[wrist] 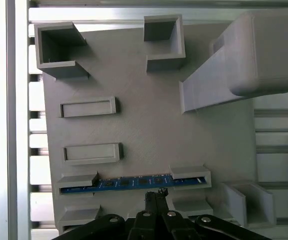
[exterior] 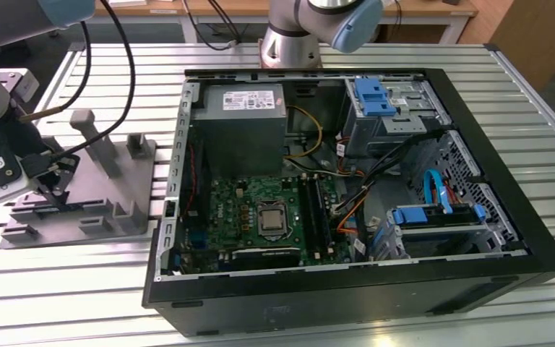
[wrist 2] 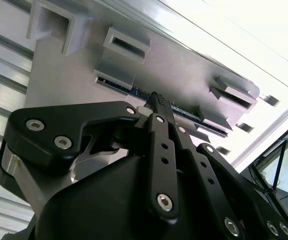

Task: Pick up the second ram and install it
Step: 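Pick up the second ram and move it above second insertion slot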

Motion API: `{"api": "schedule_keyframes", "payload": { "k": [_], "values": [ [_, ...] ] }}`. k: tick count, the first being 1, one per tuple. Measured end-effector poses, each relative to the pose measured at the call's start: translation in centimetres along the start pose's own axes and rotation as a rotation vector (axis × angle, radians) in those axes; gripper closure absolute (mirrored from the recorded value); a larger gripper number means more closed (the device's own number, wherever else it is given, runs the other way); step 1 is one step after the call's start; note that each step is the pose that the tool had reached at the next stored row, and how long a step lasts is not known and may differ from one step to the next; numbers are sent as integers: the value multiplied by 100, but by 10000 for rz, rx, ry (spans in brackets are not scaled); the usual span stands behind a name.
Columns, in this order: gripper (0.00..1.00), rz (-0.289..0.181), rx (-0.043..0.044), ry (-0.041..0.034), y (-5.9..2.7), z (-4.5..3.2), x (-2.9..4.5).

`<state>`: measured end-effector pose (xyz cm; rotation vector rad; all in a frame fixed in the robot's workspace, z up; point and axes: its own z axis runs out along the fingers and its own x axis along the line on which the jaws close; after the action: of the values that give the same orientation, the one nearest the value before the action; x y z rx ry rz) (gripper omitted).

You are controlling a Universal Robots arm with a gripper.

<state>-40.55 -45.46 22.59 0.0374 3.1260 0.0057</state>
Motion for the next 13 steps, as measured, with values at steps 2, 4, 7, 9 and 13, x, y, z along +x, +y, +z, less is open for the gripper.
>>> {"api": "schedule_keyframes", "payload": {
  "k": [2, 4, 7, 9, 13],
  "values": [
    [90, 0, 0, 0, 0, 0, 0],
    [90, -14, 0, 0, 0, 0, 0],
    [90, -137, -2, 0, 0, 0, 0],
    [90, -281, -5, 1, 0, 0, 0],
    [90, -618, -9, 3, 0, 0, 0]
  ]
}}
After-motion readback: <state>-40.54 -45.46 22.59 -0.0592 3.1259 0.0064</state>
